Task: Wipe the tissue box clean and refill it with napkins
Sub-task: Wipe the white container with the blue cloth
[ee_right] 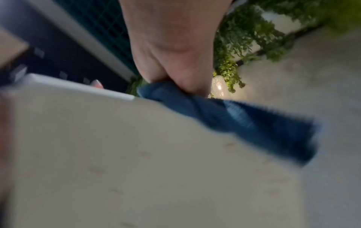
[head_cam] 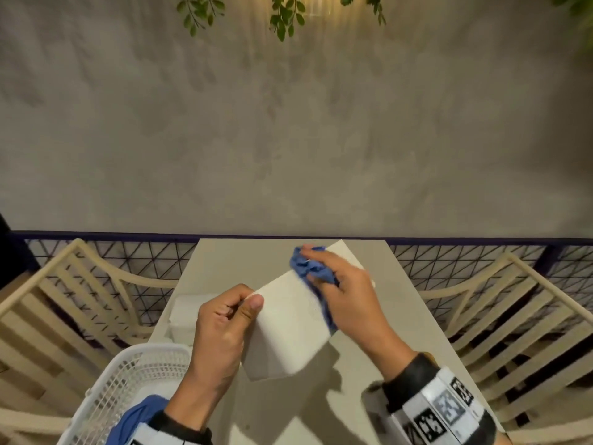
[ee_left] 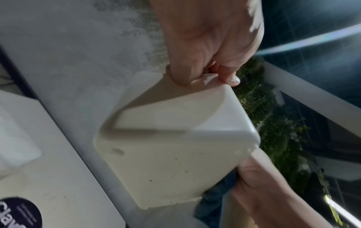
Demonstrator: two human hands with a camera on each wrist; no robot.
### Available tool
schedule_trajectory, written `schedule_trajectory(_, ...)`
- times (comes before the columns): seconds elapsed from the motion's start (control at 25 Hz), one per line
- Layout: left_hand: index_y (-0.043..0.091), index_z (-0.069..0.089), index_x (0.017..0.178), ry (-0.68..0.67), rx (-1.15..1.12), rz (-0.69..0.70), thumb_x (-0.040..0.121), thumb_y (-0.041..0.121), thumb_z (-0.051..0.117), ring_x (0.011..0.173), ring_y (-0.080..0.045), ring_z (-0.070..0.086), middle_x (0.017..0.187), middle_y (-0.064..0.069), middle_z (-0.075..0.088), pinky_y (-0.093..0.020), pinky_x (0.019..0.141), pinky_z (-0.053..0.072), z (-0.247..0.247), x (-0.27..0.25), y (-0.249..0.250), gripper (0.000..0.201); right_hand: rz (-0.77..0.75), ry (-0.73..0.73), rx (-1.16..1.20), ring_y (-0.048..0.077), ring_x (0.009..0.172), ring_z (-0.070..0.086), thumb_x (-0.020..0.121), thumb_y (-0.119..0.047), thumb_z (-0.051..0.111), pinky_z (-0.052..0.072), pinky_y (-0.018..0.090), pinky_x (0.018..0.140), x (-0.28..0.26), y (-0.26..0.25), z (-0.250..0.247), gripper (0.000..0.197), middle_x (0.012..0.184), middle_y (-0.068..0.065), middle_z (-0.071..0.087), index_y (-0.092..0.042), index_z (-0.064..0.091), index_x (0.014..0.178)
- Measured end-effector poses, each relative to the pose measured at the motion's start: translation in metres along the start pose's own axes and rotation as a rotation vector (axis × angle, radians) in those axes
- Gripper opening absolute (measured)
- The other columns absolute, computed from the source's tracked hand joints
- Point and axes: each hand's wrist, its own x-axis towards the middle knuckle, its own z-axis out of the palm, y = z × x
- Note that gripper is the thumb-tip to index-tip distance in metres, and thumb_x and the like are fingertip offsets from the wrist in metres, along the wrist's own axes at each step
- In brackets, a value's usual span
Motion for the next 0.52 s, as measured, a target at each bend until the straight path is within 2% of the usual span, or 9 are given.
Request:
schedule_trajectory(0.04, 0.019, 0.059, 0.054, 0.038, -0.061, -0.043, 0.050, 0.069, 0.071, 0.054, -0.006, 0.042, 0.050, 0.010, 0.051, -0.019, 0.050, 0.034, -0.002, 0.002, -0.002, 0.052, -0.049, -0.101, 0.029, -0.010, 0.111, 0.052, 0.080, 0.013, 0.052, 0.039, 0.008, 0.098, -0.008, -0.003, 0.004, 0.047, 0.115, -0.022, 0.056, -0.016, 0.064, 0.115)
schedule_trajectory(0.12, 0.016, 0.062, 0.055, 0.087, -0.206, -0.126, 0.041, 0.064, 0.079, 0.056, -0.007, 0.046, 0.052, 0.007, 0.053, -0.017, 0.051, 0.040, -0.010, 0.005, -0.007, 0.053, -0.159, -0.350, 0.031, -0.004, 0.123, 0.048, 0.075, 0.017, 0.047, 0.034, 0.010, 0.103, -0.035, -0.001, 0.003, 0.055, 0.124, -0.016, 0.055, -0.013, 0.063, 0.118)
schedule_trajectory(0.16, 0.015, 0.061, 0.054, 0.087, -0.239, -0.151, 0.039, 0.062, 0.082, 0.056, -0.007, 0.045, 0.052, 0.005, 0.052, -0.016, 0.051, 0.040, -0.015, 0.005, -0.008, 0.053, -0.204, -0.396, -0.007, -0.002, 0.124, 0.047, 0.072, 0.020, 0.047, 0.033, 0.012, 0.104, -0.041, 0.005, -0.008, 0.059, 0.126, -0.015, 0.055, -0.012, 0.063, 0.118)
schedule_trajectory(0.2, 0.014, 0.060, 0.053, 0.074, -0.243, -0.165, 0.038, 0.061, 0.083, 0.056, -0.007, 0.043, 0.053, 0.004, 0.049, -0.015, 0.051, 0.038, -0.018, 0.004, -0.009, 0.054, -0.192, -0.357, -0.042, -0.005, 0.122, 0.048, 0.071, 0.022, 0.047, 0.035, 0.014, 0.105, -0.037, 0.016, -0.021, 0.060, 0.125, -0.016, 0.055, -0.013, 0.064, 0.116)
schedule_trajectory(0.28, 0.014, 0.058, 0.051, 0.020, -0.212, -0.168, 0.040, 0.062, 0.082, 0.056, -0.007, 0.040, 0.053, 0.004, 0.045, -0.015, 0.049, 0.034, -0.015, 0.001, -0.008, 0.054, -0.054, -0.136, -0.097, -0.019, 0.113, 0.048, 0.076, 0.019, 0.051, 0.041, 0.024, 0.103, -0.013, 0.033, -0.037, 0.051, 0.118, -0.021, 0.055, -0.013, 0.064, 0.114)
schedule_trajectory(0.32, 0.015, 0.058, 0.051, 0.000, -0.193, -0.156, 0.041, 0.062, 0.081, 0.055, -0.007, 0.040, 0.052, 0.005, 0.045, -0.015, 0.048, 0.033, -0.010, 0.001, -0.008, 0.054, -0.021, -0.074, -0.112, -0.025, 0.108, 0.046, 0.078, 0.016, 0.053, 0.040, 0.027, 0.102, -0.004, 0.032, -0.034, 0.047, 0.117, -0.024, 0.053, -0.011, 0.065, 0.114)
schedule_trajectory(0.36, 0.015, 0.058, 0.051, 0.004, -0.188, -0.146, 0.042, 0.063, 0.080, 0.055, -0.007, 0.041, 0.052, 0.006, 0.046, -0.015, 0.049, 0.034, -0.007, 0.002, -0.009, 0.054, -0.013, -0.062, -0.090, -0.027, 0.107, 0.044, 0.078, 0.012, 0.053, 0.039, 0.026, 0.103, 0.000, 0.021, -0.022, 0.045, 0.117, -0.025, 0.052, -0.010, 0.065, 0.114)
schedule_trajectory(0.44, 0.015, 0.060, 0.054, 0.059, -0.228, -0.159, 0.040, 0.062, 0.082, 0.056, -0.008, 0.046, 0.052, 0.004, 0.053, -0.014, 0.051, 0.040, -0.004, 0.006, -0.010, 0.053, -0.120, -0.194, -0.031, -0.022, 0.115, 0.042, 0.071, 0.010, 0.046, 0.035, 0.013, 0.104, -0.015, 0.006, 0.005, 0.051, 0.123, -0.020, 0.050, -0.007, 0.064, 0.116)
schedule_trajectory(0.52, 0.014, 0.060, 0.053, 0.099, -0.274, -0.173, 0.038, 0.060, 0.083, 0.058, -0.011, 0.046, 0.053, 0.002, 0.053, -0.015, 0.052, 0.042, -0.009, 0.006, -0.011, 0.053, -0.251, -0.381, -0.021, -0.006, 0.127, 0.042, 0.070, 0.011, 0.041, 0.028, 0.009, 0.106, -0.037, 0.006, 0.003, 0.055, 0.130, -0.010, 0.050, -0.005, 0.062, 0.119)
